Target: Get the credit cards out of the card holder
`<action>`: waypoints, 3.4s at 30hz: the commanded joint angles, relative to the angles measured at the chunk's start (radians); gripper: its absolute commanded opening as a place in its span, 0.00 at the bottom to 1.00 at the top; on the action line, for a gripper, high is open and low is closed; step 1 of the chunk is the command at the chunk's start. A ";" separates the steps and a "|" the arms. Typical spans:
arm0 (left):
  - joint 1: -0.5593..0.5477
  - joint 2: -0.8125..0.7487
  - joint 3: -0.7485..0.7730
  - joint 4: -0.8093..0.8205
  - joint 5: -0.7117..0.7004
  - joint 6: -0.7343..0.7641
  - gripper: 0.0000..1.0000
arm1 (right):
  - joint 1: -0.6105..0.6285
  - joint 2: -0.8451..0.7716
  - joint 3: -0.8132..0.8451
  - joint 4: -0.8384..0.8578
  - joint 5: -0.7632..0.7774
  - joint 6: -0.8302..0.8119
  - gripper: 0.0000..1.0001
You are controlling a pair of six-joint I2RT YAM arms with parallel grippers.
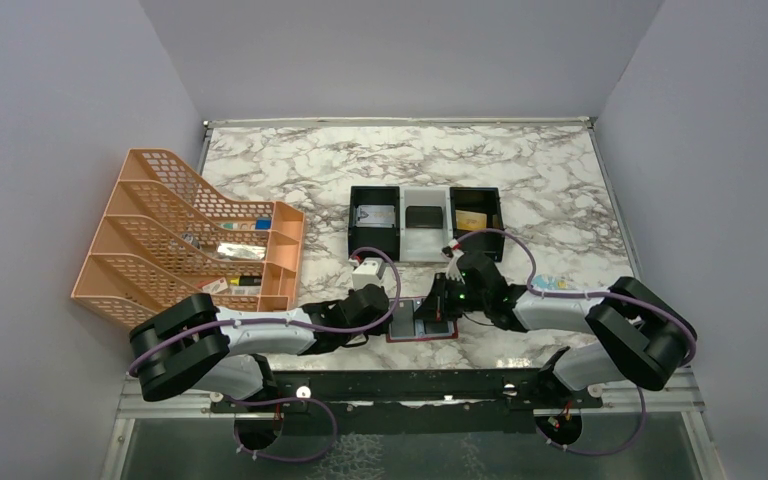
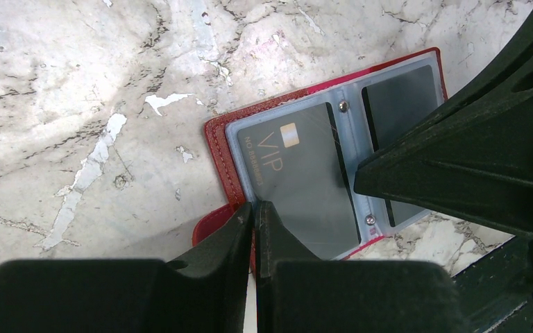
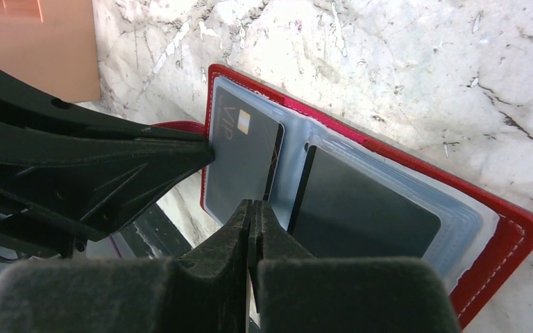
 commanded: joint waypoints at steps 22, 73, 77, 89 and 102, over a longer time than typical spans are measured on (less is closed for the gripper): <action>0.000 0.045 -0.035 -0.131 -0.007 0.020 0.08 | 0.005 0.111 0.054 0.005 -0.088 -0.021 0.11; -0.025 0.004 -0.094 -0.103 0.002 -0.087 0.03 | -0.005 0.098 0.018 0.028 -0.060 0.058 0.29; -0.036 -0.001 -0.094 -0.104 0.004 -0.095 0.03 | 0.007 0.052 0.060 -0.104 0.039 0.016 0.28; -0.071 -0.040 -0.085 -0.075 0.033 -0.076 0.25 | 0.014 0.054 0.075 -0.186 0.037 -0.049 0.27; -0.073 -0.068 -0.095 -0.070 0.068 -0.031 0.18 | 0.014 0.062 0.005 0.002 -0.049 0.094 0.20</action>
